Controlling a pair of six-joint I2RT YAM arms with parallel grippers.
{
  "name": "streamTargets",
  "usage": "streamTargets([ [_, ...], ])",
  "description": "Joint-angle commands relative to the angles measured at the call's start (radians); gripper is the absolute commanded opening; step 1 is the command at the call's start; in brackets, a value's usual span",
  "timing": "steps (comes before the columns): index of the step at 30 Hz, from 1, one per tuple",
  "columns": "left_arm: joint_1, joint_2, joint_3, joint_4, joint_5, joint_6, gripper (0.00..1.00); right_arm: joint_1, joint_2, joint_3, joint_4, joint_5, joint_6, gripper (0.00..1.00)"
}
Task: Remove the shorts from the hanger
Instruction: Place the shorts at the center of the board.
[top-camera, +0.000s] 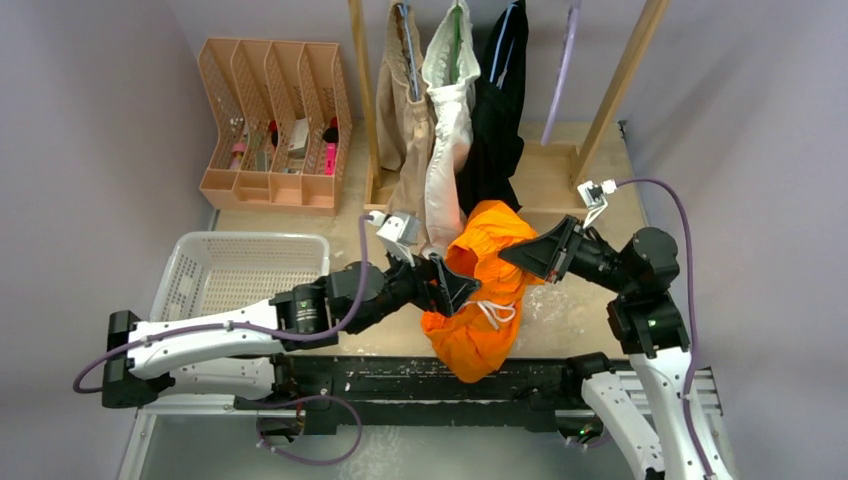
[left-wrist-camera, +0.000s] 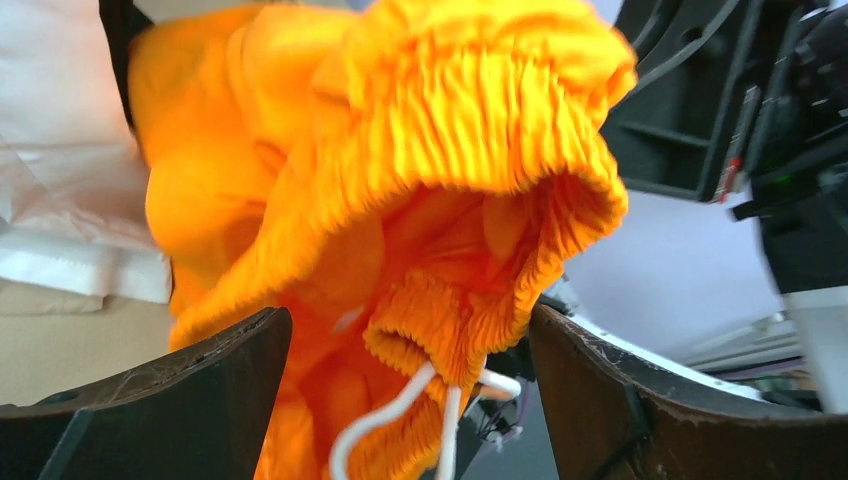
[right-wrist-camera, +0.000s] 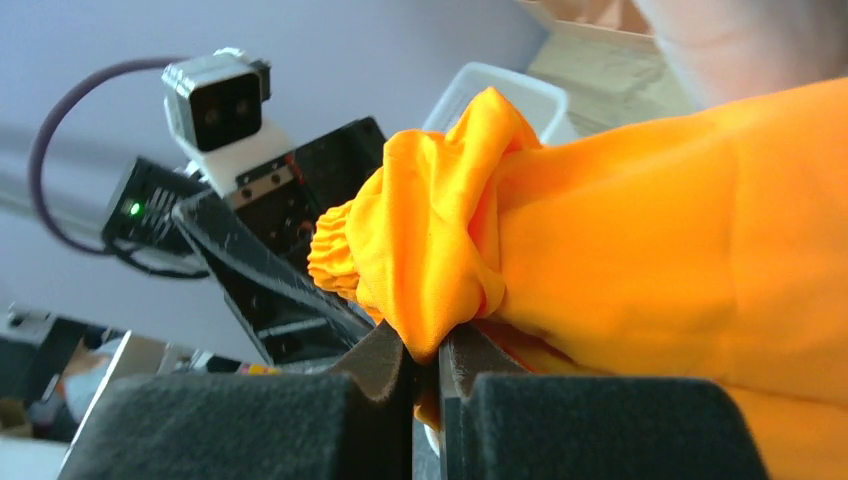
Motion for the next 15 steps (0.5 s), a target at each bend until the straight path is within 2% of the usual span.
streamTargets([
  [1,-0.001,-0.059,0.02,0.033,-0.004,0.029,0.88,0.002,0.007,-0.015,0.237,-0.197,0.116,0.04],
  [2,0.0,-0.062,0.028,0.008,-0.011,0.028,0.88,0.002,0.005,-0.023,0.236,-0.17,0.12,0.06],
  [3,-0.001,-0.067,0.033,-0.012,-0.022,0.027,0.88,0.002,0.005,-0.026,0.149,-0.105,0.092,0.08],
  [5,-0.001,-0.073,0.028,-0.035,-0.033,0.024,0.88,0.002,0.043,-0.027,-0.119,0.064,0.0,0.1],
  [7,-0.001,-0.071,0.027,-0.062,-0.033,0.021,0.88,0.002,0.106,-0.056,-0.341,0.306,-0.065,0.11],
  [10,-0.001,-0.037,0.035,-0.102,-0.014,0.021,0.88,0.0,0.196,-0.107,-0.364,0.53,-0.1,0.12],
  [11,-0.001,-0.017,0.04,-0.112,-0.001,0.023,0.88,0.0,0.223,-0.103,-0.358,0.578,-0.098,0.17],
  [12,-0.001,0.009,0.049,-0.117,0.013,0.028,0.88,0.0,0.247,-0.087,-0.35,0.613,-0.099,0.3],
  [15,-0.001,0.097,0.087,-0.117,0.048,0.044,0.88,0.001,0.309,-0.015,-0.352,0.672,-0.106,0.57],
])
